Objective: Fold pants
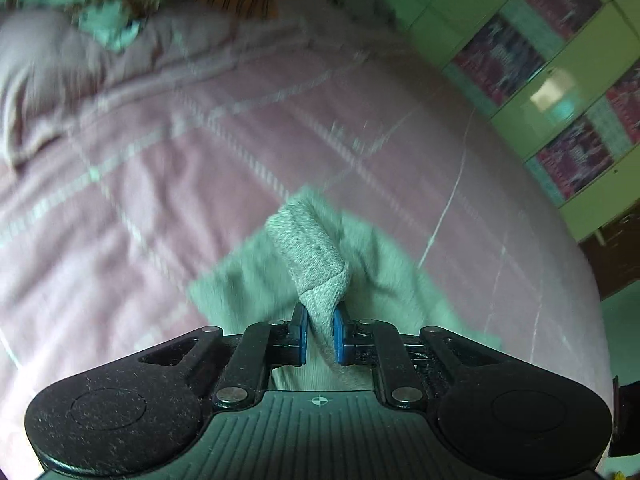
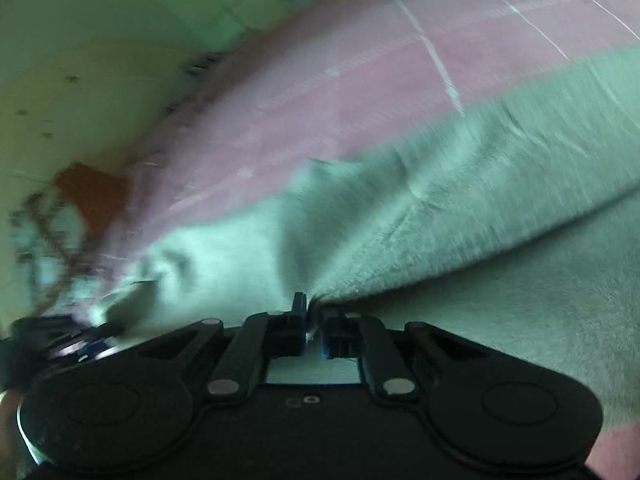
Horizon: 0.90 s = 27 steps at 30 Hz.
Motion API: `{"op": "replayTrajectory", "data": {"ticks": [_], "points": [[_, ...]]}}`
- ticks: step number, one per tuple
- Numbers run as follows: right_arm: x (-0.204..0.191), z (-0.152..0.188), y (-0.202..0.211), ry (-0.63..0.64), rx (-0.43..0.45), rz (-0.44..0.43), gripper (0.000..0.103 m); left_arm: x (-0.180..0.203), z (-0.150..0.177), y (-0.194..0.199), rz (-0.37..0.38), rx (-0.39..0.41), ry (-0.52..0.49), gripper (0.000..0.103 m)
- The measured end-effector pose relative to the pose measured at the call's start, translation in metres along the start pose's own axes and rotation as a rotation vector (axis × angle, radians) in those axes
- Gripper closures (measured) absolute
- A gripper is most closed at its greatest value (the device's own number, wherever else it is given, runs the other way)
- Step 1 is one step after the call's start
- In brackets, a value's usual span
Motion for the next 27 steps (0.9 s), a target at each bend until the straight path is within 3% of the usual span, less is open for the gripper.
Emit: {"op": "replayTrajectory", "data": {"ticks": [2,4,6,9,13,14,15,21,27], "points": [[-0.023,0.005,0.016,0.054,0.009,-0.061,0.096,-0.008,0.0,0.003,-0.017,-0.011,-0.028,0.09],[-0.036,0.018,0.02,0.125,-0.013,-0.066,0.097,-0.019,0.013,-0.013,-0.058,-0.055,-0.047,0.09],[-0.028,0.038,0.007,0.18,-0.074,-0.007,0.097,-0.032,0.041,-0.035,-0.095,-0.111,-0.049,0.09],[0.004,0.065,-0.013,0.187,-0.15,0.095,0.097,-0.04,0.059,-0.043,-0.101,-0.108,-0.045,0.09],[0.008,0.07,-0.016,0.212,-0.155,0.099,0.096,-0.034,0.055,-0.04,-0.118,-0.101,-0.079,0.09],[0.007,0.068,-0.018,0.226,-0.16,0.101,0.087,-0.033,0.054,-0.039,-0.123,-0.105,-0.076,0.09],[0.005,0.07,-0.024,0.223,-0.178,0.104,0.084,-0.031,0.054,-0.033,-0.128,-0.101,-0.077,0.089],[0.005,0.047,0.015,0.162,-0.124,0.062,0.08,0.004,0.067,0.018,-0.072,-0.044,-0.162,0.089],[0.067,0.03,0.051,0.069,-0.074,0.181,0.077,0.067,0.114,0.004,-0.024,-0.124,-0.257,0.089]]}}
Point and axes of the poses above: each gripper's, at about its wrist camera, not at the fingertips, and y roughly against the way its jaws point, x to its right, z to its underside, the point moved 6 cm from there along -y, roughly the way its jaws point, and after that the axes turned 9 degrees about -z, right-handed, at the moved point
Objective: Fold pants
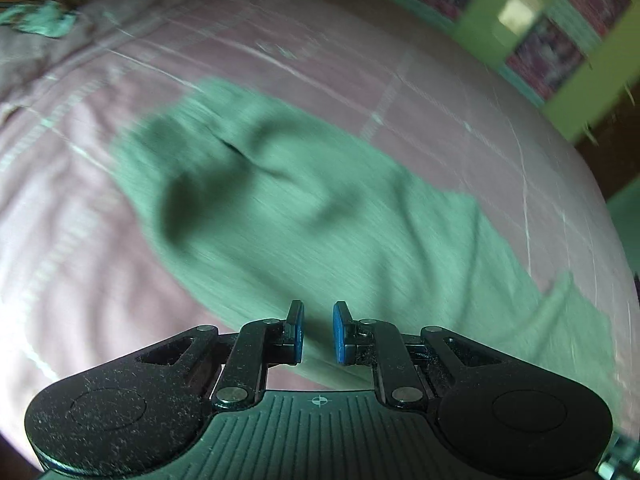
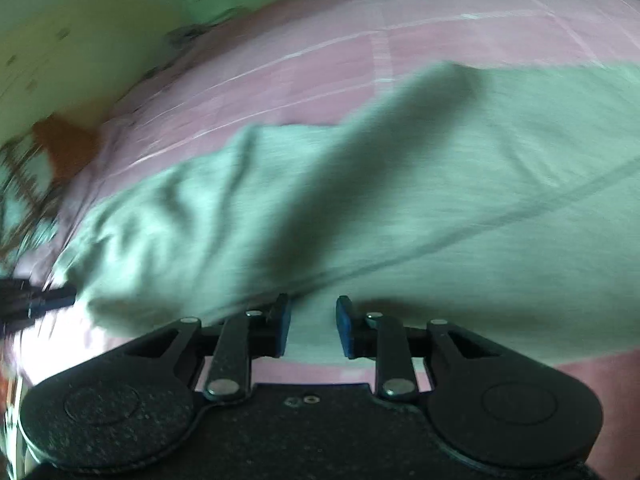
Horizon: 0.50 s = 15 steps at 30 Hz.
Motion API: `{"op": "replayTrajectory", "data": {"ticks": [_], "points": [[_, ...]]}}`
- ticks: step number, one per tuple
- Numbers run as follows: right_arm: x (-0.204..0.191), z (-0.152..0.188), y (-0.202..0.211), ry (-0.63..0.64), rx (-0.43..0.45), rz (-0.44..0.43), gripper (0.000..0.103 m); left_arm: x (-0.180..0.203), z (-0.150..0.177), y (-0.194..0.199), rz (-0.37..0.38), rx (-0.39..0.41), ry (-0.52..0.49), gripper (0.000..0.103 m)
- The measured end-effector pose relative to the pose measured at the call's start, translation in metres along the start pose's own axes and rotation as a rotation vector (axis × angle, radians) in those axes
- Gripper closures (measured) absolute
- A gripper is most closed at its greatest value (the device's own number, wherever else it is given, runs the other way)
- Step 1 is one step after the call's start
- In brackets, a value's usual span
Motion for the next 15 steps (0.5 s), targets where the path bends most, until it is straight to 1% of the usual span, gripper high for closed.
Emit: {"op": "replayTrajectory", "data": {"ticks": [2,3,4,6,8,10,13,15], "points": [[0.027,-0.006,0.01,-0.059,0.028,0.035,0.077,0.017,0.012,-0.013,-0.026,-0.023,-0.04,0.089],[0.04,-0.009,0.015,-0.09,0.043,0.049,0.077,0.02,0.017,-0.02,-0.04,-0.039,-0.043,0.089],[0.051,-0.012,0.019,-0.114,0.056,0.06,0.077,0.019,0.019,-0.025,-0.05,-0.044,-0.027,0.089],[0.073,-0.019,0.026,-0.17,0.087,0.077,0.08,0.013,0.02,-0.029,-0.04,-0.048,0.027,0.089],[0.093,-0.028,0.029,-0.226,0.12,0.079,0.079,0.009,0.017,-0.029,-0.036,-0.063,0.048,0.09],[0.109,-0.036,0.026,-0.273,0.155,0.073,0.08,0.009,0.017,-0.029,-0.039,-0.068,0.043,0.09],[0.134,-0.047,0.019,-0.407,0.235,0.047,0.085,0.011,0.017,-0.027,-0.053,-0.064,0.031,0.09],[0.146,-0.05,0.017,-0.474,0.283,0.032,0.091,0.013,0.018,-0.027,-0.066,-0.059,0.015,0.09]]}}
Point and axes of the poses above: each gripper's, at about its wrist camera, not at the fingertips, and y roughly against the way its jaws point, x to its right, z to its underside, the point moved 6 cm from there along -y, roughly the way its jaws point, and after that the axes turned 9 degrees about -z, right-handed, at the moved point
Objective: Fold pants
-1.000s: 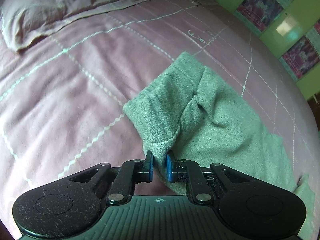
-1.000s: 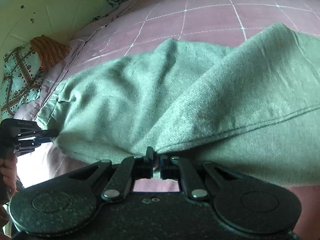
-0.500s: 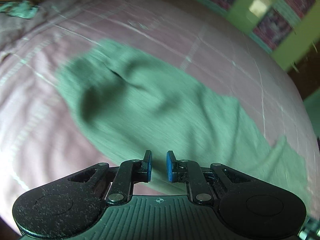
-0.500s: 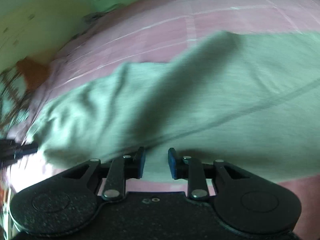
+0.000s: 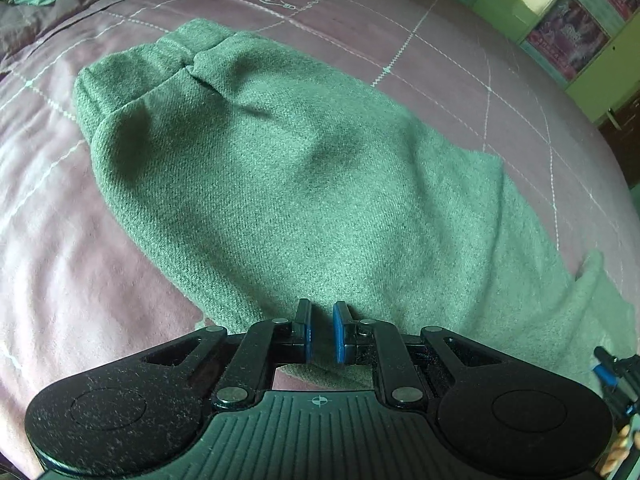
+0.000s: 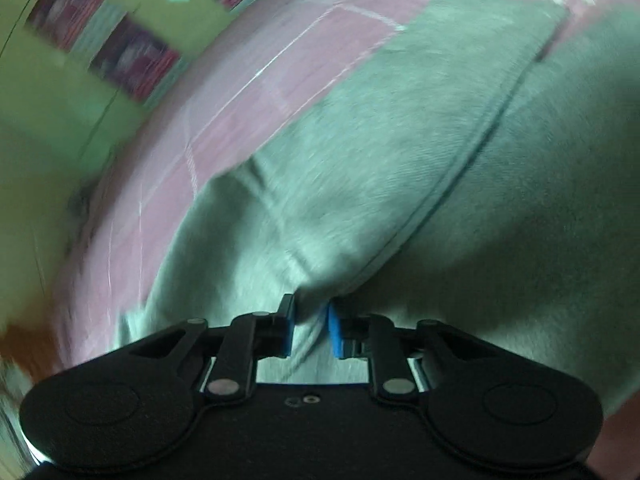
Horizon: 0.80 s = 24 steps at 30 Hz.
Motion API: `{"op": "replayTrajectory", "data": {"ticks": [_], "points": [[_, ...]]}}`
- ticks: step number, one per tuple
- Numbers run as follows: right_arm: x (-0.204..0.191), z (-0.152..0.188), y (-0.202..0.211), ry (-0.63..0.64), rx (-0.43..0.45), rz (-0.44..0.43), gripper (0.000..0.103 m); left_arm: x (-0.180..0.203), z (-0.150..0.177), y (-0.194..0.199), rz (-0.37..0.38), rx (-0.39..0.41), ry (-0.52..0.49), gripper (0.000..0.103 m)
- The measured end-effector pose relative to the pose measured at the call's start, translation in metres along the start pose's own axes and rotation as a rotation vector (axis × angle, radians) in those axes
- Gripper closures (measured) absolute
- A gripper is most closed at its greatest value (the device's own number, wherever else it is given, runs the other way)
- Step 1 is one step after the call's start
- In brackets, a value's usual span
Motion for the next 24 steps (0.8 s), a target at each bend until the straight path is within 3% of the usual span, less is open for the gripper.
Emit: {"op": "replayTrajectory", "data": {"ticks": [3,6,13,15,19,22,23,24], "points": [[0.004,-0.001,0.004,-0.017,0.035,-0.013,0.094,0.002,-0.002,-0.003,-0.011,0.005,-0.017,0.089],[-0.001,0.0,0.016,0.063,0.056,-0.012,0.097,0.002,-0.003,-0.003,-0.014,0.007,-0.018,0.089],[-0.028,-0.002,0.09,0.156,0.129,-0.063,0.098,0.007,-0.004,-0.005,-0.019,0.023,-0.051,0.089],[-0.025,0.009,0.104,0.196,0.112,-0.048,0.098,0.008,-0.003,-0.006,-0.023,0.029,-0.06,0.089],[0.012,0.034,0.075,0.263,-0.004,0.119,0.097,0.011,-0.002,-0.005,-0.042,0.044,-0.091,0.089],[0.021,0.035,0.062,0.275,-0.023,0.125,0.09,0.015,-0.003,0.001,-0.057,0.057,-0.106,0.089],[0.02,0.032,0.064,0.257,-0.026,0.109,0.082,0.018,-0.003,0.005,-0.059,0.062,-0.105,0.089],[0.019,0.028,0.067,0.238,-0.025,0.082,0.08,0.021,-0.003,0.009,-0.047,0.065,-0.101,0.089]]}}
Point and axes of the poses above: each gripper's, at about its wrist camera, not at the fingertips, and y roughly against the way its jaws point, x to its right, z to its underside, the point moved 6 cm from there along -y, roughly the way its jaws point, and after that the axes turned 9 degrees about -z, right-handed, at the moved point
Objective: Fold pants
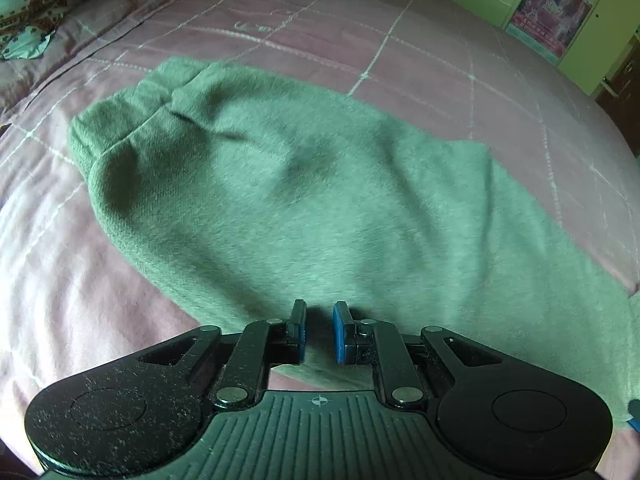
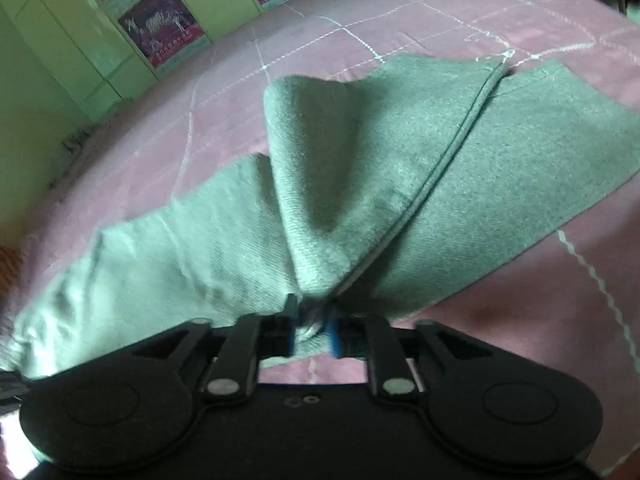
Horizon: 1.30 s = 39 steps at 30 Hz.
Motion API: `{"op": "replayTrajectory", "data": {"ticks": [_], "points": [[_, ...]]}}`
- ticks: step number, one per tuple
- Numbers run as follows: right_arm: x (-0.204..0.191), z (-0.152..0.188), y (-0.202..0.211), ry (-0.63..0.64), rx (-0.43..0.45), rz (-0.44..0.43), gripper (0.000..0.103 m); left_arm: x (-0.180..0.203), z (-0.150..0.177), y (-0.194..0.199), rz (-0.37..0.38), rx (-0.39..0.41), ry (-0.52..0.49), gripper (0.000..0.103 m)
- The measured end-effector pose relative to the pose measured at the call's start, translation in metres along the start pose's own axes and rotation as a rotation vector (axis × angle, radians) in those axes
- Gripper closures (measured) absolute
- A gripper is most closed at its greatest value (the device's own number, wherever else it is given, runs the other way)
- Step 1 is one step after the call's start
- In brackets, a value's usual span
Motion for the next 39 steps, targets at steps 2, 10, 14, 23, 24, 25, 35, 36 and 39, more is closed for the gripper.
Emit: {"op": "replayTrajectory", "data": {"ticks": [2,10,14,23,24,25,35,36,39], "points": [[0.004,-0.009,0.011,-0.009,0.022,-0.019,0.08,0.011,0.003,0.007,0.03,0.007,-0.006,0.089],[0.065,-0.05,0.03,-0.164,0.114,0.03,0.079,0.063,0.039,0.001,0.047,-0.026,-0.092,0.089],[0.097,-0.074,0.017,-0.205,0.151,0.065,0.08,0.066,0.043,0.0,0.025,-0.017,-0.092,0.089],[0.118,-0.117,-0.011,-0.218,0.201,0.055,0.097,0.069,0.043,-0.001,-0.003,-0.019,-0.102,0.088],[0.109,-0.12,-0.002,-0.168,0.226,0.054,0.098,0.069,0.043,-0.002,-0.005,-0.018,-0.106,0.088],[0.099,-0.123,0.011,-0.117,0.254,0.051,0.098,0.07,0.043,-0.002,-0.007,-0.016,-0.111,0.088],[0.144,-0.063,0.065,-0.06,0.181,0.199,0.098,0.071,0.045,0.003,-0.006,-0.002,-0.125,0.088],[0.146,-0.058,0.065,-0.063,0.192,0.193,0.098,0.071,0.045,0.003,-0.007,-0.003,-0.127,0.088],[0.135,-0.062,0.072,-0.065,0.211,0.182,0.098,0.069,0.045,0.006,0.001,-0.011,-0.11,0.088]]}}
Point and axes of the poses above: each gripper's, at about its wrist camera, not at the fingertips, and y roughly against the way its jaws point, x to its right, z to its underside, the point moved 6 cm from there along -y, roughly the way its jaws point, and after that the axes turned 9 degrees about -z, right-handed, at the moved point
